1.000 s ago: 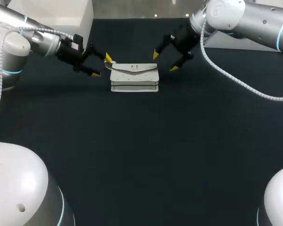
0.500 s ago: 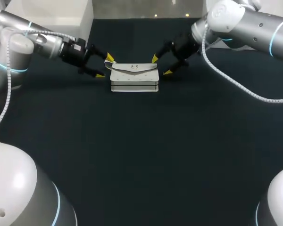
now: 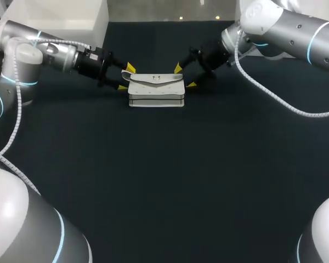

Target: Pick up the bag, open it, inspect its contents, close it, and place it on the opposite side

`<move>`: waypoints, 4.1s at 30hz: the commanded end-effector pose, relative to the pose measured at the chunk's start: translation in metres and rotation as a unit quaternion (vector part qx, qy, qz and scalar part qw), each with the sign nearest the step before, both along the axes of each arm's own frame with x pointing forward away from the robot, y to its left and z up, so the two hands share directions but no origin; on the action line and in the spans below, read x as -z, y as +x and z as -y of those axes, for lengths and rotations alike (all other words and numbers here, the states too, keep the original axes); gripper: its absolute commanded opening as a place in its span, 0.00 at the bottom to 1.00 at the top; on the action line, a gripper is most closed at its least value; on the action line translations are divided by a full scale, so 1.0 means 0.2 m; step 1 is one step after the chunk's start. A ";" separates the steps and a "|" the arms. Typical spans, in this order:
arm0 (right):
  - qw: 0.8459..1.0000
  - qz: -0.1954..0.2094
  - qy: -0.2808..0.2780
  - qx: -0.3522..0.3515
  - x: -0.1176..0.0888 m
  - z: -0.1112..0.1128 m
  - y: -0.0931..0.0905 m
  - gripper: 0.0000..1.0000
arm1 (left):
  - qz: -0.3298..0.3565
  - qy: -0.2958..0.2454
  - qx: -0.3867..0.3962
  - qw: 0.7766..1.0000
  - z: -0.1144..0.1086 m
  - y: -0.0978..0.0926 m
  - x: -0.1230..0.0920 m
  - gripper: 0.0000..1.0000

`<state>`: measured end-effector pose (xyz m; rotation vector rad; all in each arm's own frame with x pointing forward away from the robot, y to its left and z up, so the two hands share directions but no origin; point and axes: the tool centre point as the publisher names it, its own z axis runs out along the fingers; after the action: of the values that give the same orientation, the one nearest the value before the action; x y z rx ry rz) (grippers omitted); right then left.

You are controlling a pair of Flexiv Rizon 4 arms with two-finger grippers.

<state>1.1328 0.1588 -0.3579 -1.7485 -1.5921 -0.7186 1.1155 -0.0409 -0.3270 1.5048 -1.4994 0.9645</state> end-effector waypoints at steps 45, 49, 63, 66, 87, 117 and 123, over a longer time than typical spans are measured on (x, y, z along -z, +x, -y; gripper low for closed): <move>0.998 -0.054 0.025 0.011 0.03 -0.01 0.03 0.54 | 0.003 -0.010 -0.018 1.000 0.05 0.09 0.10 0.53; 0.998 -0.060 0.030 0.009 0.04 -0.04 0.03 0.48 | 0.005 -0.012 -0.021 1.000 0.05 0.09 0.10 0.51; 0.996 -0.079 0.038 0.025 0.12 -0.08 0.05 0.46 | -0.008 -0.014 -0.033 0.999 0.06 0.12 0.17 0.45; 0.996 -0.080 0.040 0.028 0.12 -0.07 0.04 0.38 | -0.010 -0.014 -0.033 0.999 0.06 0.12 0.17 0.25; 0.995 -0.062 0.062 0.048 0.09 -0.06 0.02 0.52 | -0.008 -0.012 -0.036 0.999 0.06 0.10 0.19 0.43; 0.998 -0.029 0.023 0.052 -0.03 0.02 -0.05 1.00 | 0.041 -0.015 -0.037 0.998 -0.01 -0.03 0.01 0.78; 0.998 -0.010 -0.014 0.066 -0.06 0.13 -0.08 1.00 | 0.039 -0.011 -0.031 0.999 -0.01 -0.08 0.02 0.45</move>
<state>1.1306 0.1388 -0.3572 -1.8192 -1.4858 -0.7051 1.1100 -0.0372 -0.3344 1.4815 -1.5094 1.0480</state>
